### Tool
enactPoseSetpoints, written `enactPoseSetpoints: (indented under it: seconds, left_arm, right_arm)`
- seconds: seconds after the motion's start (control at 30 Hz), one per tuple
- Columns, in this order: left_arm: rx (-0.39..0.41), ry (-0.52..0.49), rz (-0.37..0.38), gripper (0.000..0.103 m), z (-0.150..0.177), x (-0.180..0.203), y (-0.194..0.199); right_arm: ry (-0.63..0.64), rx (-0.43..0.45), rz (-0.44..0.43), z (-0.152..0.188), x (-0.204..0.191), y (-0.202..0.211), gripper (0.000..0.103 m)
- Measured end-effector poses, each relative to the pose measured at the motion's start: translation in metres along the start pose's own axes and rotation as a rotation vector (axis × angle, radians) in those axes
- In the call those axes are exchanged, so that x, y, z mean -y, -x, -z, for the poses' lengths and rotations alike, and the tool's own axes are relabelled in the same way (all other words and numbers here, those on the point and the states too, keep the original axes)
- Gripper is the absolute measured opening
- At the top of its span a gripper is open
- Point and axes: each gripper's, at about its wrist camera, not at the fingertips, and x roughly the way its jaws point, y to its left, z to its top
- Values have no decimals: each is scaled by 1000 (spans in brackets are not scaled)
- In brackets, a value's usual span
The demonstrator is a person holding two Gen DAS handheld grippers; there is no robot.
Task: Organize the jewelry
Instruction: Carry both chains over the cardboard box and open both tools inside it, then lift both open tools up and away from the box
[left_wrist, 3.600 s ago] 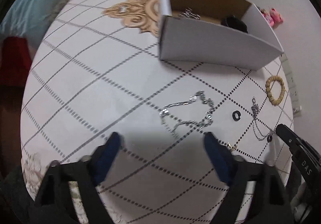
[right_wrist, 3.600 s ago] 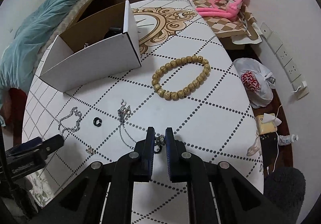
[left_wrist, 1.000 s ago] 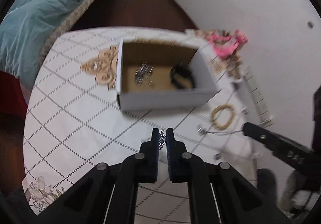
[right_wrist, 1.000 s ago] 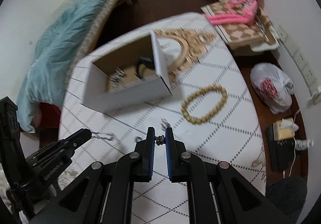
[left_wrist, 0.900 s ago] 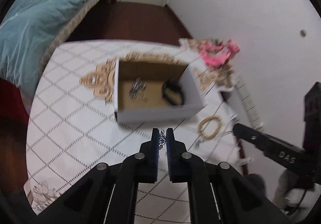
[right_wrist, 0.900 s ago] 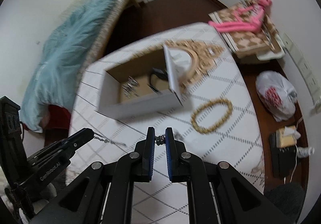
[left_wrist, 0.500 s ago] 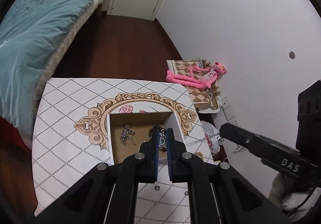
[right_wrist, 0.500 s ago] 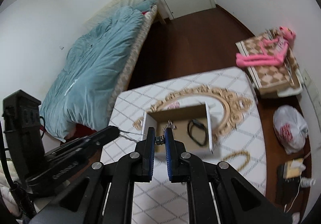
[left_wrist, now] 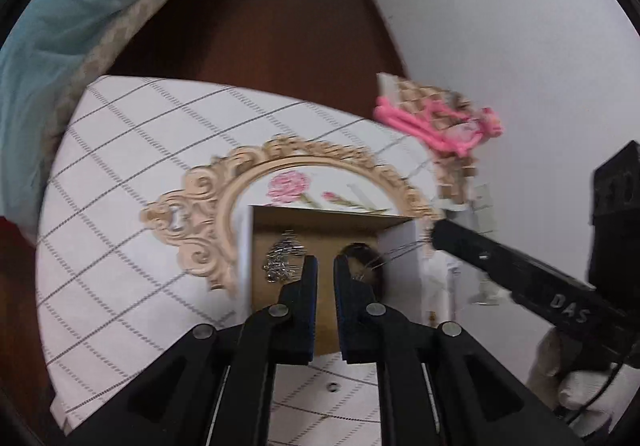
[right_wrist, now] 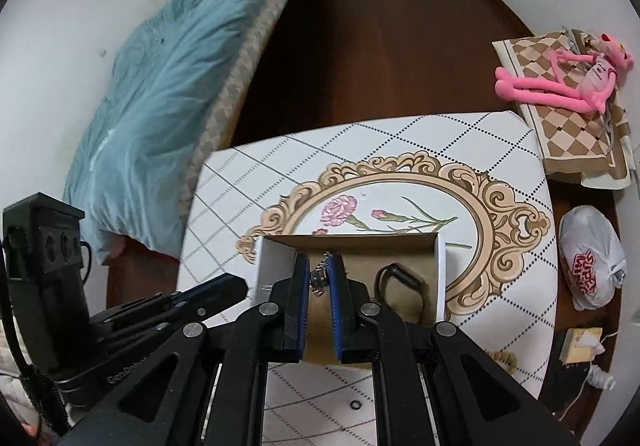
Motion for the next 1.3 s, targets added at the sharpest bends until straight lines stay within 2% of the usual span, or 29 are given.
enactPoseSetpoints:
  seconds: [0.07,0.1,0.13,0.17,0.2,0.33,0.37,0.4,0.43,0.47,0.5,0.53,0.57,0.67,0.73,0.8,0.93,1.13,1.3]
  left_arm:
    - [-5,-2,-64,17,-1,-4,-4]
    - [-5,-4,-94,35,-1,-5,-5]
    - [0,-5,-121,64,-1,-8,-5]
    - [12,-2,-147,76,-1,-11,-5]
    - [25,-4,-166,82,0,-13,-4]
    - [61,-39,-268,82,5,-16,-3]
    - [62,-42,-281,82,5,-16,-3]
    - [63,-43,-290,83,6,-17,-4]
    - [68,-45,-301,85,8,-17,-4]
    - [70,-48,-312,87,10,-17,-4]
    - [78,-53,-330,95,13,-16,-4]
    - [84,-58,-344,101,14,-15,-4]
    - [92,-64,-350,101,16,-14,-3]
    - [110,-75,-387,101,23,-12,-3]
    - [117,-78,-395,102,28,-10,-3]
    - [122,-78,-402,102,34,-9,-3]
    - [130,-97,-413,102,45,-2,-3]
    - [135,-104,-417,102,62,4,5]
    - [184,-120,-438,102,75,15,25]
  right_arm:
    - [1,-48,-4,-3,3,-11,10]
    - [-5,-78,-10,-4,6,-18,10]
    - [-3,-114,-2,-3,9,-26,10]
    - [-2,-124,9,-2,10,-30,10]
    - [-1,-138,20,0,13,-34,11]
    - [-3,-206,73,12,26,-46,13]
    - [-2,-209,85,14,27,-46,20]
    - [3,-210,96,17,29,-45,34]
    - [3,-208,96,20,30,-44,41]
    - [7,-204,105,22,30,-43,53]
    - [23,-193,128,26,30,-40,58]
    - [29,-187,139,28,29,-38,60]
    - [37,-182,161,31,29,-37,65]
    - [89,-143,280,42,26,-32,91]
    - [112,-119,358,52,25,-30,93]
    - [105,-110,389,60,29,-30,93]
    - [79,-88,409,72,35,-29,97]
    - [52,-69,393,87,36,-22,97]
    - [54,-21,394,95,26,-1,97]
